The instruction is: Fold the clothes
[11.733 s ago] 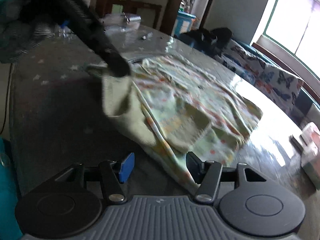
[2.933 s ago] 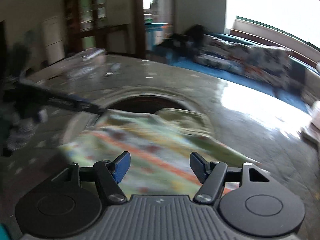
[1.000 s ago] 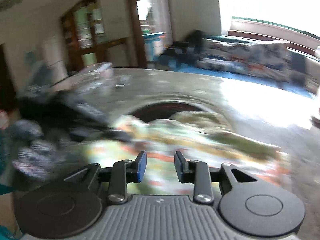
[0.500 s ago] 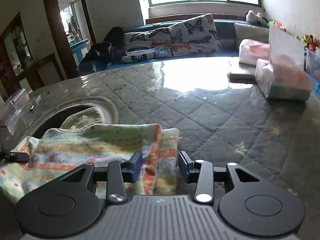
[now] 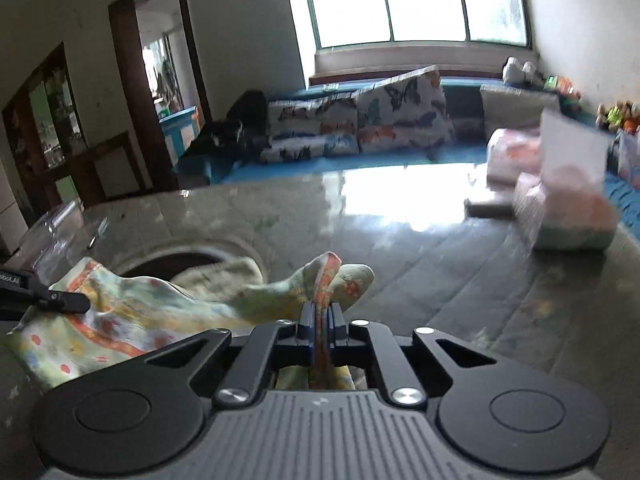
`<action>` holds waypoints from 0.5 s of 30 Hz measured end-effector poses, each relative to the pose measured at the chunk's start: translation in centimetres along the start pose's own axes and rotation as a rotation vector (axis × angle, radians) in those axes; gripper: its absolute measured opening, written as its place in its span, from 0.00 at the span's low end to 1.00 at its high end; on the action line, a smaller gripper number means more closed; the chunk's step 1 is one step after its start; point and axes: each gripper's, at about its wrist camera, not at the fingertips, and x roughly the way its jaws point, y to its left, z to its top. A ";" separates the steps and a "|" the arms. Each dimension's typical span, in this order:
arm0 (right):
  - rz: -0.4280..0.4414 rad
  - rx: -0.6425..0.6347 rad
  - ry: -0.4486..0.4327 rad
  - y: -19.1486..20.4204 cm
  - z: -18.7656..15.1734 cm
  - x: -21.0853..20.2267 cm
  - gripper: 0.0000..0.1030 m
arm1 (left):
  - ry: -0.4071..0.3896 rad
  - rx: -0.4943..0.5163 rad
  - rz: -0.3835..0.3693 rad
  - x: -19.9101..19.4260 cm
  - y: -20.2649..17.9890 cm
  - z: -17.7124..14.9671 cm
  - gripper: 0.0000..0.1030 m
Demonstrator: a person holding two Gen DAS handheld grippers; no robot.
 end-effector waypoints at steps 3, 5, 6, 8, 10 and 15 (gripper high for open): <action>-0.052 0.007 -0.034 -1.3 0.8 -1.6 0.05 | 0.002 0.047 -0.038 0.9 -2.7 0.7 0.08; -0.088 0.013 -0.056 -2.3 1.2 -2.7 0.05 | 0.007 0.072 -0.063 1.9 -4.5 0.9 0.08; -0.107 0.016 -0.067 -2.8 1.5 -3.2 0.05 | 0.010 0.085 -0.074 2.4 -5.4 1.0 0.08; -0.145 0.033 -0.080 -4.0 1.6 -4.1 0.05 | 0.021 0.112 -0.096 3.4 -7.1 1.0 0.08; -0.185 0.046 -0.089 -5.3 1.5 -4.9 0.05 | 0.036 0.136 -0.116 4.4 -8.6 0.8 0.08; -0.264 0.092 -0.103 -8.4 0.8 -6.2 0.05 | 0.072 0.191 -0.157 7.1 -12.1 0.4 0.08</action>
